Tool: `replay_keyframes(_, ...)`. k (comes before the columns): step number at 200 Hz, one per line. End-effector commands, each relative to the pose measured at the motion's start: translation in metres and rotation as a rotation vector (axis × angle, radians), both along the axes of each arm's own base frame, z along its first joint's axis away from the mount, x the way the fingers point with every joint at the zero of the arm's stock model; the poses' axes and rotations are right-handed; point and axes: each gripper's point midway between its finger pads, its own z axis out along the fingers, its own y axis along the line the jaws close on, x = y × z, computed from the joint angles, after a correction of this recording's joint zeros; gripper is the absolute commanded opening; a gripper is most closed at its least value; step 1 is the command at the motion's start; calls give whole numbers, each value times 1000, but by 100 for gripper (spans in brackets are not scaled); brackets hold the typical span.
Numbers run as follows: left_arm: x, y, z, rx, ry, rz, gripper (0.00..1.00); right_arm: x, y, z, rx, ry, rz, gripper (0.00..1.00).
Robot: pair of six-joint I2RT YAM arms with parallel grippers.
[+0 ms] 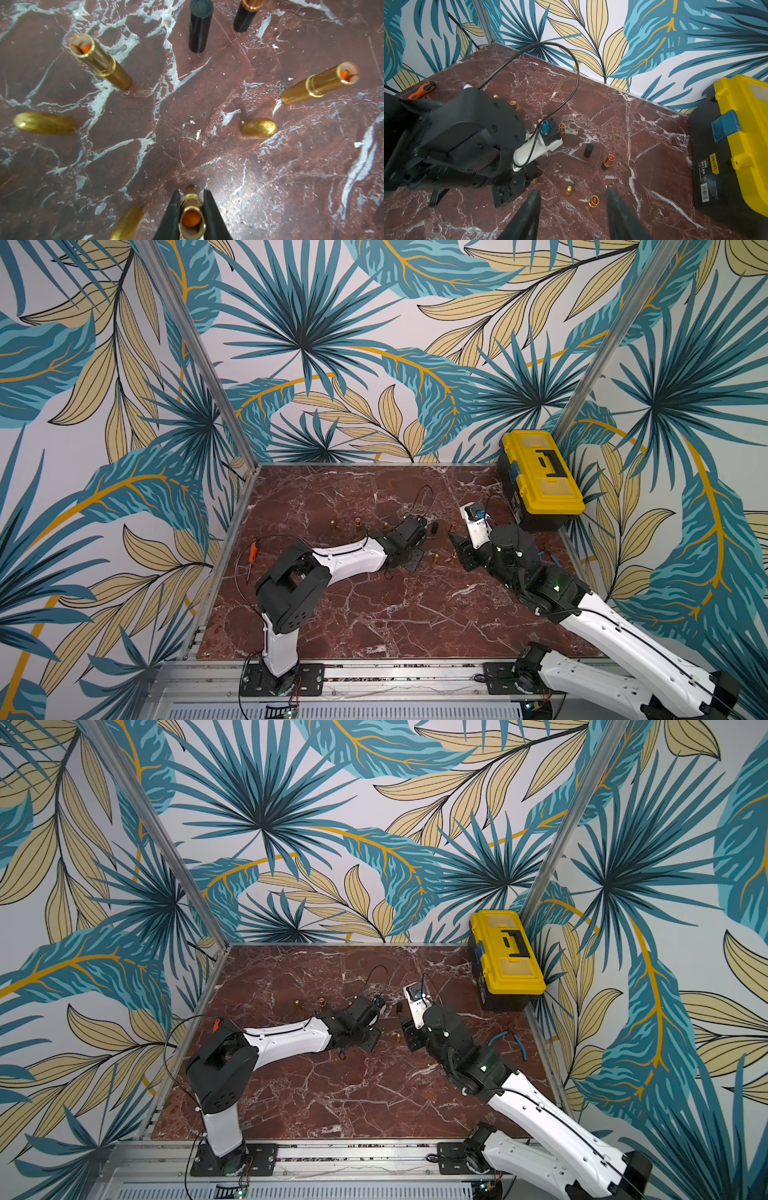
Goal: Open the lipstick cap
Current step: Place the lipstick at the center of the board.
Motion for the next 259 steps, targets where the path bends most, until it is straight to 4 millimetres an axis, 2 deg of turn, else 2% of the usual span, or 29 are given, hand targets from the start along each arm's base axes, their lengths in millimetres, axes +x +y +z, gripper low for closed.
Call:
replay_keyframes(1,4,-3,-5,-8,-27,-6,10,-1,-4,-8,-11,12,-19,52)
replay_keyframes(88,11,2,-12,-10,-61,18,11,1,-2,-10,-19,18,-15,52)
replay_keyframes(122,8,7,-15,-4,-57,21,11,1,-2,-10,-17,19,-16,52)
replay_keyframes(162,4,11,-15,-2,-56,23,21,1,0,-11,-16,21,-10,52)
replay_keyframes(211,5,9,-12,-7,-60,16,23,2,0,-11,-16,20,-10,53)
replay_keyframes(259,6,7,-8,-18,-61,15,40,1,0,-11,-17,21,-9,53)
